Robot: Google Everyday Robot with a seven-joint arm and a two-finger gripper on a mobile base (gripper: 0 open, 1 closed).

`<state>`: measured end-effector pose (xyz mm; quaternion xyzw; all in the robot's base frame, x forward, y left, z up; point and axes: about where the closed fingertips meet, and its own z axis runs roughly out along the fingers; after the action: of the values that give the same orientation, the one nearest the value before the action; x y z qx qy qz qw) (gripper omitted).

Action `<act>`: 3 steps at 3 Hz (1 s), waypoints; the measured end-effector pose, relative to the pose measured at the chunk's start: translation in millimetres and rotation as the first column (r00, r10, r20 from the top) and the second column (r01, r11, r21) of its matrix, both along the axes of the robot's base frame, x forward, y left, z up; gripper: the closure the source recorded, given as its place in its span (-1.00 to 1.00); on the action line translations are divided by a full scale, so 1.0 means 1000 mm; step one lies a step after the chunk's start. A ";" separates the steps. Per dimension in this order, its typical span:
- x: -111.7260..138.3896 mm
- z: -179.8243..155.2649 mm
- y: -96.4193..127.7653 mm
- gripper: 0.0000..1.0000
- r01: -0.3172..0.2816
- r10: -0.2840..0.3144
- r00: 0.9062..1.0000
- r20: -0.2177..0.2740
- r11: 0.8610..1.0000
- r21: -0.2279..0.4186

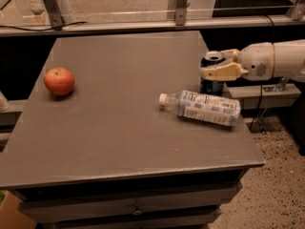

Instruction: Move pepsi can near blue plastic bottle

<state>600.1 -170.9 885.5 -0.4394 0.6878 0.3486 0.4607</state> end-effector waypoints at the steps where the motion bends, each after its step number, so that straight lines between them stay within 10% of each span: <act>1: 0.000 0.004 0.000 1.00 0.000 0.000 1.000 0.000 1.000 0.000; 3: 0.000 0.004 0.000 0.15 0.000 0.000 1.000 0.000 1.000 0.000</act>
Offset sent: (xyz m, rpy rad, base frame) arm -0.0169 -0.0121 -0.0259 -0.0011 -0.0316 0.1406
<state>600.1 -171.0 890.0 -0.4395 0.6877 0.3487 0.4607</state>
